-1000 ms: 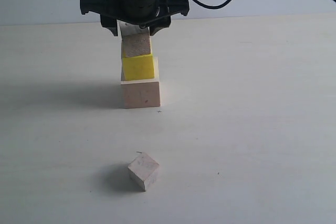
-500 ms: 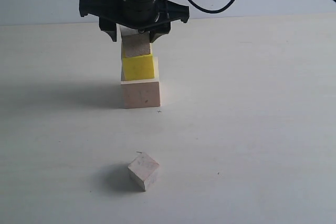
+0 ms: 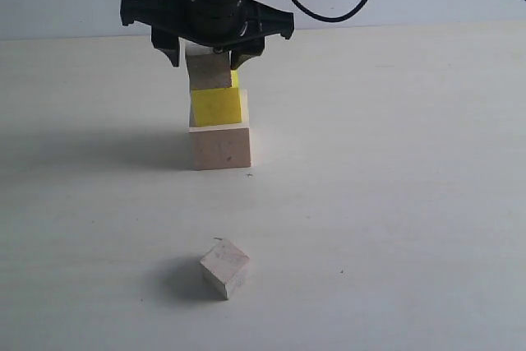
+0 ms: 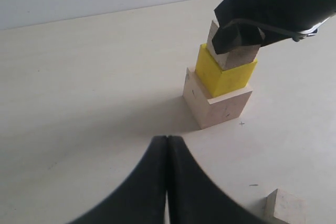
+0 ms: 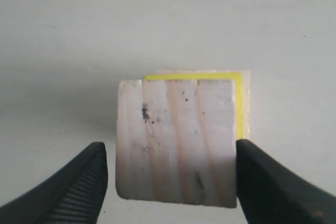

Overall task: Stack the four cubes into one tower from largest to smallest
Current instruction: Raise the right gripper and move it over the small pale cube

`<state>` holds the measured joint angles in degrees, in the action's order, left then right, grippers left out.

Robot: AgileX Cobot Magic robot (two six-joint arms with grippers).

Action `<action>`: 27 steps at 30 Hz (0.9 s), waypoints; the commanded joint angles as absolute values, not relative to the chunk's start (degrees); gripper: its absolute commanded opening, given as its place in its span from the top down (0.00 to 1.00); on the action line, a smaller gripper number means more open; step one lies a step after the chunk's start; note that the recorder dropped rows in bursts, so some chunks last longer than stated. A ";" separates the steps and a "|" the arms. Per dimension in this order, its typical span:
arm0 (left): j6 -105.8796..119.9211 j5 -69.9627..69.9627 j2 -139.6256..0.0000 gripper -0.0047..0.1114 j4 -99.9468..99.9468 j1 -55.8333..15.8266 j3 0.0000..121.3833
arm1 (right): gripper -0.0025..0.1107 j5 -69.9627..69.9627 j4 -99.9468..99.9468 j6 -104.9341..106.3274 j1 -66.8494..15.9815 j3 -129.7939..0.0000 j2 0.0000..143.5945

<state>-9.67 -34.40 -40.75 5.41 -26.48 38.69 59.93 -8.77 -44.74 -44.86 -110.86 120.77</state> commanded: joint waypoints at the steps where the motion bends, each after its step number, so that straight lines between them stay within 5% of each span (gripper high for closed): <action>1: -9.45 -33.95 -40.94 0.96 4.76 -26.58 38.52 | 0.41 59.20 -11.09 -44.16 -44.66 -111.20 117.86; 11: -9.45 -34.21 -40.94 0.96 4.76 -26.58 38.52 | 0.44 64.51 -12.85 -39.94 -44.66 -111.20 111.74; 12: -9.45 -34.21 -40.94 0.96 4.76 -26.58 38.52 | 0.48 64.92 -12.58 -38.40 -44.66 -111.20 111.06; 15: -9.45 -34.21 -40.94 0.96 4.76 -26.58 38.52 | 0.87 69.29 -7.30 -26.58 -44.66 -111.20 108.56; 17: -9.45 -34.21 -40.94 0.96 4.76 -26.58 38.52 | 0.98 69.96 -5.38 -23.20 -44.80 -111.20 108.11; 27: -9.45 -34.61 -40.94 0.96 4.76 -26.58 38.52 | 0.98 65.76 -6.01 -18.03 -56.87 -88.66 100.20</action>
